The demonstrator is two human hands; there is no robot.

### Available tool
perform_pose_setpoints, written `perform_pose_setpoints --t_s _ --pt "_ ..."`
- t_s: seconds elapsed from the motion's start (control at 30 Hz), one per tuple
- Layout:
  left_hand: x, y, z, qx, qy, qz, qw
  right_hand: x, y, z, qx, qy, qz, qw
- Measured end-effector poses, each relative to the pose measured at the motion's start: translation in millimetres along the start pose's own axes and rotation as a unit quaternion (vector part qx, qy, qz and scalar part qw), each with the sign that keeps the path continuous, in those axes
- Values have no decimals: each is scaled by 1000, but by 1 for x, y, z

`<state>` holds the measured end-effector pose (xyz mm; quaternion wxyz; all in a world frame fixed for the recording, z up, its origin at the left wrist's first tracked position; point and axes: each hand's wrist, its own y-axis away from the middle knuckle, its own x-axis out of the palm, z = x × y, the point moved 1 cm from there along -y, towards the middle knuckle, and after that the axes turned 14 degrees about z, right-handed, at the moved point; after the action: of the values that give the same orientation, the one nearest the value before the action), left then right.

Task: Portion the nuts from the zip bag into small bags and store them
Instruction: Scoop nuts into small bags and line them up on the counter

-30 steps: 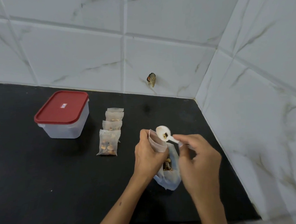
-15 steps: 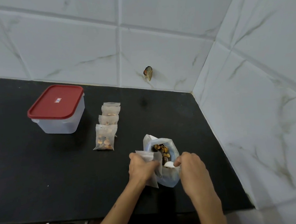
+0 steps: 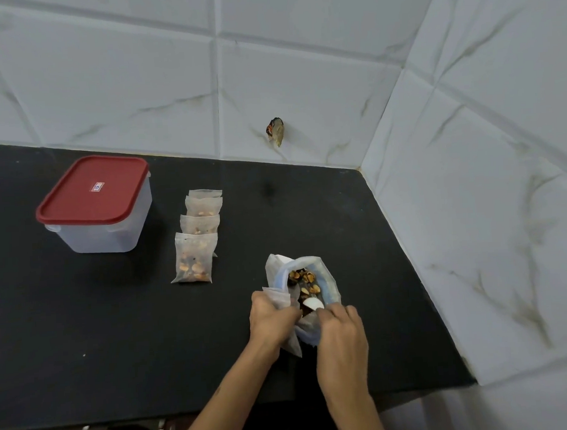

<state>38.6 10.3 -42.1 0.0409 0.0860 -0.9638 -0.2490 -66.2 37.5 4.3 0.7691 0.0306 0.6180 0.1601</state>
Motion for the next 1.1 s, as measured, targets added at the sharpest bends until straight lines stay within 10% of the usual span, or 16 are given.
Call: perform_pose_setpoints --t_s 0.2,0.47,0.93,1.1 --pt "-7 -1 3 -13 30 7 999 -12 -1 -25 8 -82 -78 994" --pt "-12 -6 8 -14 64 -7 998 -19 -11 -12 -65 30 66 995" --pt "-23 -7 -1 -9 40 26 999 -16 -17 -8 35 -176 -118 977" --pt "-20 -8 -4 -11 93 39 995 -17 -44 -3 41 -92 -63 993"
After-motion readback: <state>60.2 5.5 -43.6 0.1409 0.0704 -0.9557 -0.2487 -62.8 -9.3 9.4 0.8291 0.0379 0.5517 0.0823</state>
